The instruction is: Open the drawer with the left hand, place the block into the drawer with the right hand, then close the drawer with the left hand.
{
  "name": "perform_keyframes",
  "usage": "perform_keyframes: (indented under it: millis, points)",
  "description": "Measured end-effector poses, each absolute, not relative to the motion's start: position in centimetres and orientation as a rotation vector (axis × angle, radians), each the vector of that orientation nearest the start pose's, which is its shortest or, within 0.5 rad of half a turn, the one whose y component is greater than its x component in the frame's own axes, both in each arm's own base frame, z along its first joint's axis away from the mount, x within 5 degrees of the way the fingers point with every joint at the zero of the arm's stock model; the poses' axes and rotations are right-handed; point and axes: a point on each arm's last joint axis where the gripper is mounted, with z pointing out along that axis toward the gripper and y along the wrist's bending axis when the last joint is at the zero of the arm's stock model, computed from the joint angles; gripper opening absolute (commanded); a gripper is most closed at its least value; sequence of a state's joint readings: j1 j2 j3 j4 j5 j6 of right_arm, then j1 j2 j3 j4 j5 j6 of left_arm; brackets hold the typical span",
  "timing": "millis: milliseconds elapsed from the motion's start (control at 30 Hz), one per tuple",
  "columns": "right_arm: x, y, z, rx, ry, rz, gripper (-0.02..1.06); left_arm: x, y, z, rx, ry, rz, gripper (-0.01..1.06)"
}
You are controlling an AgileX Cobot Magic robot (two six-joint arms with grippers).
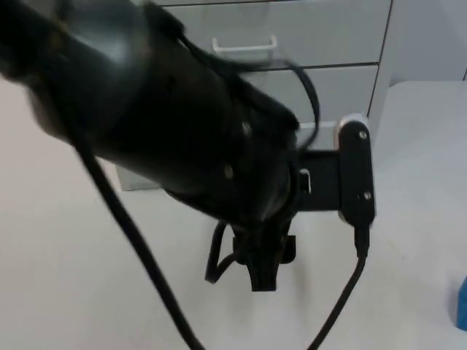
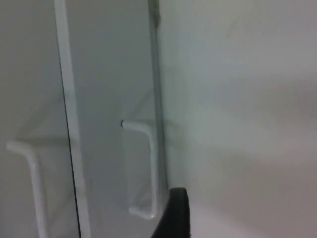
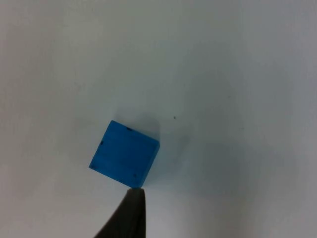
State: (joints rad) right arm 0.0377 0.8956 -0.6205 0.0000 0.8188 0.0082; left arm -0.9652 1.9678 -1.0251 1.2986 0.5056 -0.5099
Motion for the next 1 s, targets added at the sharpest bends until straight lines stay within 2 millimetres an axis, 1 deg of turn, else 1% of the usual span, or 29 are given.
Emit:
perform_keyframes:
  millis: [100, 133, 200, 267, 300, 433, 467, 600, 800, 1000]
  points:
    - [15.3, 0.6, 26.5, -0.038, 2.577, 0.017, 1.05, 25.2, -28.3, 11.4, 1.753, 1.752, 0.545, 0.74]
    - [15.3, 0.6, 26.5, -0.038, 2.577, 0.017, 1.05, 25.2, -28.3, 11.4, 1.753, 1.752, 0.545, 0.74]
    - [15.3, 0.6, 26.5, -0.038, 2.577, 0.017, 1.05, 25.9, -28.3, 11.2, 1.732, 1.768, 0.508, 0.74]
    - [15.3, 0.6, 26.5, -0.038, 2.577, 0.017, 1.05, 26.8, -27.8, 11.0, 1.718, 1.783, 0.473, 0.74]
    - [15.3, 0.6, 26.5, -0.038, 2.577, 0.017, 1.05, 26.8, -27.8, 11.0, 1.718, 1.783, 0.473, 0.74]
    - [15.3, 0.6, 26.5, -0.038, 2.577, 0.017, 1.05, 28.5, -26.8, 11.0, 1.687, 1.804, 0.456, 0.74]
    - [15.3, 0.6, 26.5, -0.038, 2.577, 0.017, 1.05, 28.5, -26.8, 11.0, 1.687, 1.804, 0.456, 0.74]
    - [15.3, 0.6, 26.5, -0.038, 2.577, 0.017, 1.05, 30.2, -25.0, 10.9, 1.641, 1.856, 0.448, 0.74]
    - [15.3, 0.6, 26.5, -0.038, 2.577, 0.017, 1.05, 30.9, -24.4, 10.9, 1.655, 1.836, 0.454, 0.74]
    - [15.3, 0.6, 26.5, -0.038, 2.575, 0.017, 1.05, 31.0, -25.0, 10.7, 1.679, 1.806, 0.407, 0.74]
